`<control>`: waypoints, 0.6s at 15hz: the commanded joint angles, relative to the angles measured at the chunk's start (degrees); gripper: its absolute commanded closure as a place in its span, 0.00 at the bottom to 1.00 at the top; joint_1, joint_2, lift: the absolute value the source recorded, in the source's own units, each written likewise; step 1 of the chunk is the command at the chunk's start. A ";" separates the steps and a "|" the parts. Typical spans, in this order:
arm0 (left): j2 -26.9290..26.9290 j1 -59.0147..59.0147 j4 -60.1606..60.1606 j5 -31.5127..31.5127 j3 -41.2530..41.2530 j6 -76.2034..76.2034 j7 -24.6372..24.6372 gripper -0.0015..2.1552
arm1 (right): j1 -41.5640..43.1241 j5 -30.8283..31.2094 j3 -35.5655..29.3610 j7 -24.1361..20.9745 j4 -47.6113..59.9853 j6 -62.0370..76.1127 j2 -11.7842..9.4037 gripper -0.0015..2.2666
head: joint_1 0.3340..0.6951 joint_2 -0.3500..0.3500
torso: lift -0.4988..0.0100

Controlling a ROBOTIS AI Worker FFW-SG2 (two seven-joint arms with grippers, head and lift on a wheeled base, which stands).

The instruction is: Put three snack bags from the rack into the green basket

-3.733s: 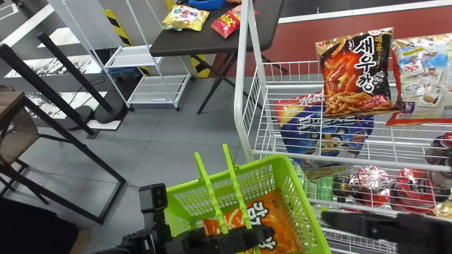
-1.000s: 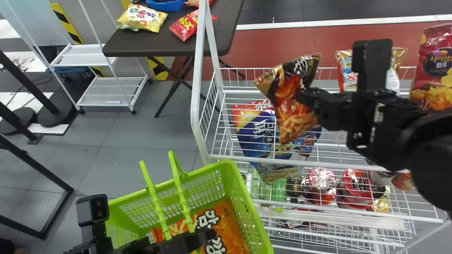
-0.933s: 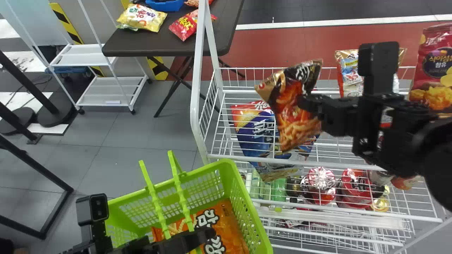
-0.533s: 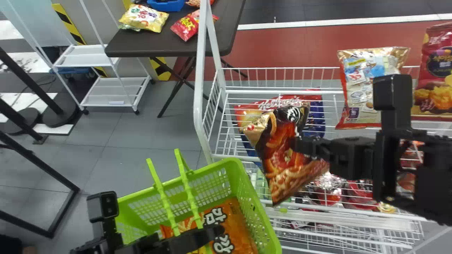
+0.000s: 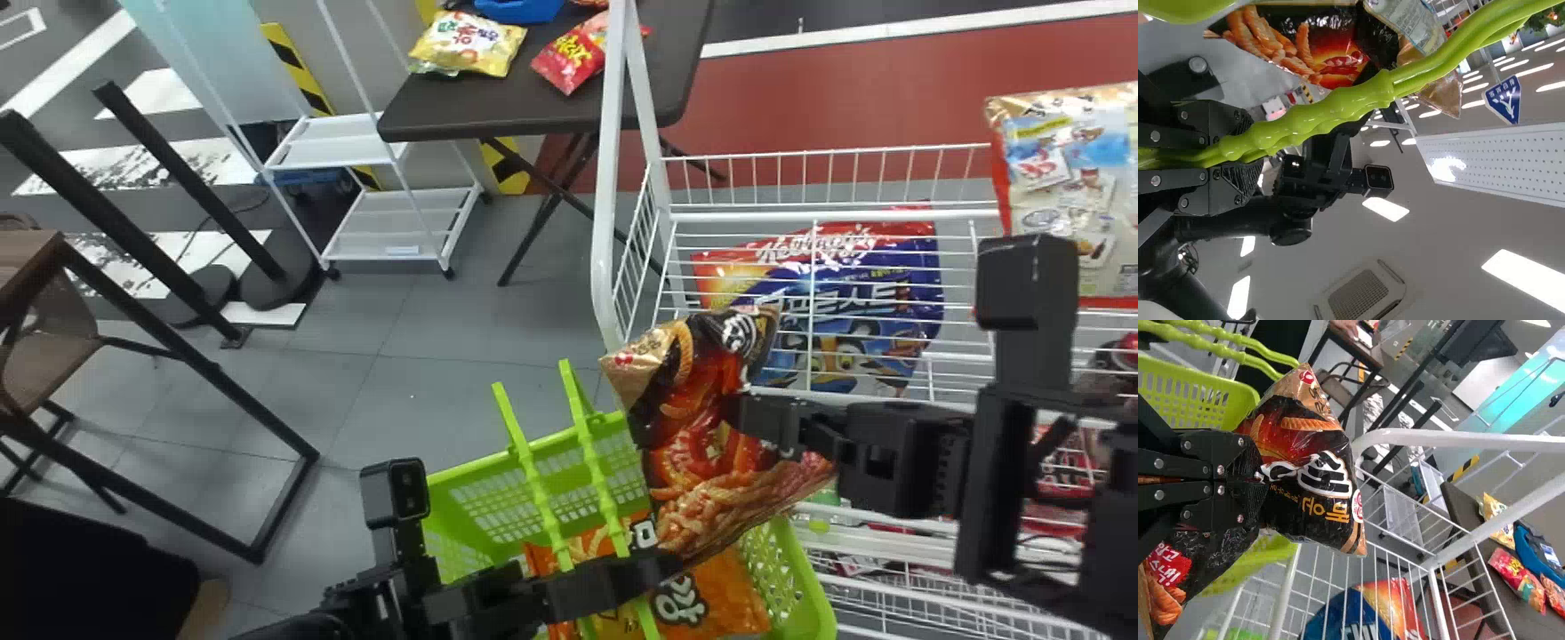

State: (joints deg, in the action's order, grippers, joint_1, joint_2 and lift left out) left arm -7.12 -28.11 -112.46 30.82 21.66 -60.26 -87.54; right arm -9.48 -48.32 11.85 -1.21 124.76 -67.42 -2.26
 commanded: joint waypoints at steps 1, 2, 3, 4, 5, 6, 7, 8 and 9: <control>-0.08 0.25 0.05 0.91 0.13 0.00 0.09 1.00 | -2.74 1.92 2.39 -0.11 -1.45 5.06 1.38 0.99 | 1.00 1.00 | 0.98; -0.08 0.33 0.05 1.26 0.22 0.00 0.17 1.00 | -3.79 1.92 3.00 -0.11 -2.42 7.17 1.74 0.99 | 1.00 1.00 | 0.98; -0.08 0.33 0.05 1.35 0.31 0.00 0.17 1.00 | -4.93 1.92 3.62 -0.28 -3.21 9.10 2.00 0.99 | 1.00 1.00 | 0.98; -0.08 0.42 0.14 1.44 0.31 0.00 0.35 1.00 | -6.34 1.65 4.23 -0.37 -3.91 10.51 2.31 0.99 | 1.00 1.00 | 0.98; -0.08 0.60 0.49 1.44 0.40 -0.17 0.53 1.00 | -7.57 1.21 4.76 -0.37 -4.44 11.74 2.31 0.99 | 1.00 1.00 | 0.98; -0.08 0.60 0.49 1.62 0.49 0.00 0.70 1.00 | -8.45 0.86 5.02 -0.46 -5.05 13.50 2.31 0.99 | 1.00 1.00 | 0.98; 0.01 0.60 0.67 1.88 0.49 0.00 0.70 1.00 | -8.89 -0.55 5.02 -0.63 -6.11 14.20 2.31 0.99 | 1.00 1.00 | 0.98; 0.01 0.69 0.84 1.97 0.49 0.00 0.70 1.00 | -9.15 -2.30 5.02 -0.72 -6.99 14.20 2.31 0.99 | 1.00 1.00 | 0.98; 0.01 0.69 1.02 1.97 0.49 0.00 0.79 1.00 | -9.33 -3.80 5.11 -0.81 -7.16 14.02 2.31 0.99 | 1.00 1.00 | 0.98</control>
State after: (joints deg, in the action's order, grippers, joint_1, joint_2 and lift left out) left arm -7.13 -27.45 -111.67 32.72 22.14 -60.31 -86.78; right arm -18.47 -50.17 16.87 -1.98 118.23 -53.44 0.00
